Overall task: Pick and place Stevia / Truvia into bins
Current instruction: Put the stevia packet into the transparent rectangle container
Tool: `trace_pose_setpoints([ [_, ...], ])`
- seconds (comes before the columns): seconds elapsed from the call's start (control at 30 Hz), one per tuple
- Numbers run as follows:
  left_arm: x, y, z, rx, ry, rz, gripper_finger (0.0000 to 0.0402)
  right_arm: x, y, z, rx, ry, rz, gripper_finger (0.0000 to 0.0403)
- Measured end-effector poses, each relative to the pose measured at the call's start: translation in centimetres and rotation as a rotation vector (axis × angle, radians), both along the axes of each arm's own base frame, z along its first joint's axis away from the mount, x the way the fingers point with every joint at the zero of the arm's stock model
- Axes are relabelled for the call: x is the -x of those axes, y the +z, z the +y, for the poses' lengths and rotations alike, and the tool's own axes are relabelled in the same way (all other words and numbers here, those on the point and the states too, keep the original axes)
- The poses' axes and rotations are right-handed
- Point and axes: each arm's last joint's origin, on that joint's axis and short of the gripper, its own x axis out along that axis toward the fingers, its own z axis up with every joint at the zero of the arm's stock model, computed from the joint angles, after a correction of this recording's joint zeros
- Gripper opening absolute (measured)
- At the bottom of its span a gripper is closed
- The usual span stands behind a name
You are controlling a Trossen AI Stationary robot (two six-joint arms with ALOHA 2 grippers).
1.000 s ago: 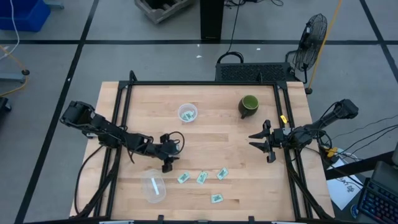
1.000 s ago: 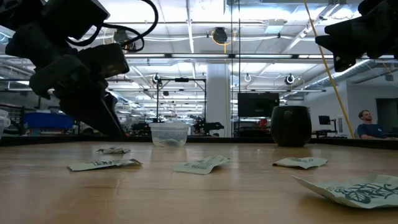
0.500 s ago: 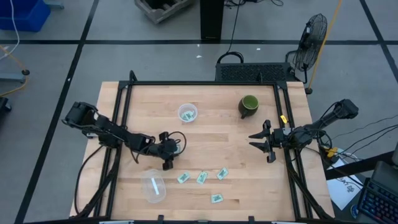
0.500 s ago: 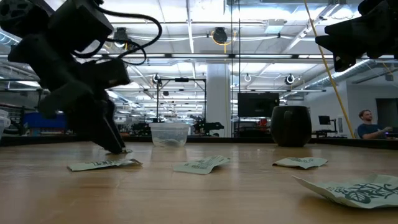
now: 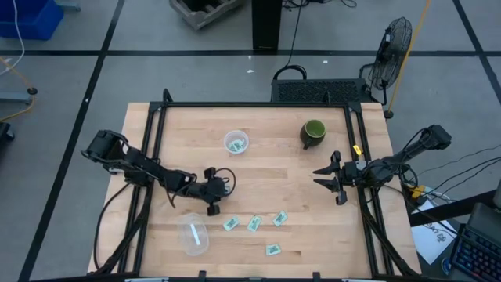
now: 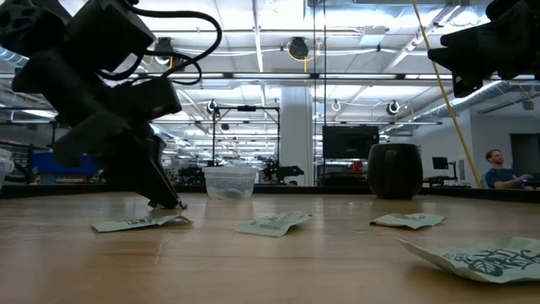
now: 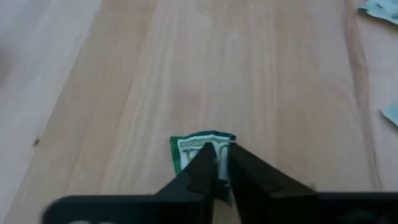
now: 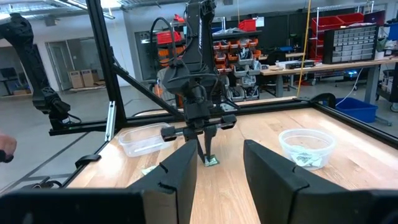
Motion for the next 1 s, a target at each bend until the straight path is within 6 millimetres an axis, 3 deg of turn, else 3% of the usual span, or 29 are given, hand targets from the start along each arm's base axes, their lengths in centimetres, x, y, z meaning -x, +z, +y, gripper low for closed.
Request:
trace_pose_setpoints([
  [0.1,0.0,0.1,-0.1,-0.017,-0.028,-0.007,0.0012,0.0,0.0,0.0,0.000,0.000,0.000,0.0123],
  [0.27,0.3,1.2,-0.5,0.032,-0.036,-0.044,0.0032,0.0,0.0,0.0,0.000,0.000,0.000,0.0123],
  [0.5,1.7,5.7,-2.3,0.251,-0.148,-0.171,0.0013,0.0,0.0,0.0,0.000,0.000,0.000,0.0123],
  [0.7,4.6,8.9,-4.6,0.551,-0.275,-0.151,0.0018,0.0,0.0,0.0,0.000,0.000,0.000,0.0123],
  [0.87,7.8,9.1,-6.0,0.676,-0.196,0.045,0.0033,0.0,0.0,0.0,0.000,0.000,0.000,0.0123],
  [1.0,9.5,8.3,-6.8,0.654,-0.059,0.134,0.0024,0.0,0.0,0.0,0.000,0.000,0.001,0.0123],
])
